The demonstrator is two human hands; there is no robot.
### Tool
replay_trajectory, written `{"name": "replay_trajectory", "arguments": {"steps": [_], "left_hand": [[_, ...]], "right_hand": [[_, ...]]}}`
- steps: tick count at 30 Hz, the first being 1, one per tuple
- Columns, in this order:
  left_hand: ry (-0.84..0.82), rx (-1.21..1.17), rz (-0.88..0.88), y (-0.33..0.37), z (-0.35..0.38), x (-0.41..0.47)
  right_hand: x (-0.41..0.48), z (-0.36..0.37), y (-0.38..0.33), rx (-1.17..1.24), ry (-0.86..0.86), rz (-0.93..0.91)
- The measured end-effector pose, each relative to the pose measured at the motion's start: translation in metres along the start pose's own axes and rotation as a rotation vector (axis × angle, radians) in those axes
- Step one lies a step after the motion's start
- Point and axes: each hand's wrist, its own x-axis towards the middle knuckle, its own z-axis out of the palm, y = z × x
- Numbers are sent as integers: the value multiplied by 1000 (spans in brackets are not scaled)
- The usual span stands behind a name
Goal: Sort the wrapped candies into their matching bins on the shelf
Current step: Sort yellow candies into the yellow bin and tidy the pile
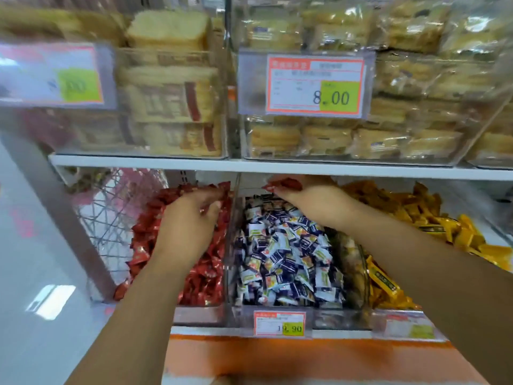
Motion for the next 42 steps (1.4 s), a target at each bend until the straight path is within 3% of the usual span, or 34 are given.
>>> {"name": "replay_trajectory", "arguments": {"steps": [11, 18, 22, 26, 29, 33, 37, 39, 42], "left_hand": [[39, -31, -117, -67, -58, -5], [-104, -19, 127, -8, -15, -9], [-288, -30, 284, 50, 24, -26], [-484, -1, 442, 98, 71, -45], [-564, 53, 449, 118, 101, -48], [-539, 165, 415, 122, 126, -37], [-553, 160, 361, 112, 135, -20], [-562, 144, 335, 106, 138, -13], [-586, 179, 312, 99, 140, -8]], "right_hand": [[69, 75, -84, 93, -99, -56], [0, -3, 1, -191, 42, 59], [-68, -61, 69, -210, 188, 89], [-103, -76, 123, -375, 83, 117], [-101, -55, 135, -494, -36, 70], [-73, -31, 147, -636, -100, 21], [-61, -40, 146, -541, -153, 57], [-52, -55, 147, -375, -72, 59], [-20, -71, 138, -438, 59, -15]]}}
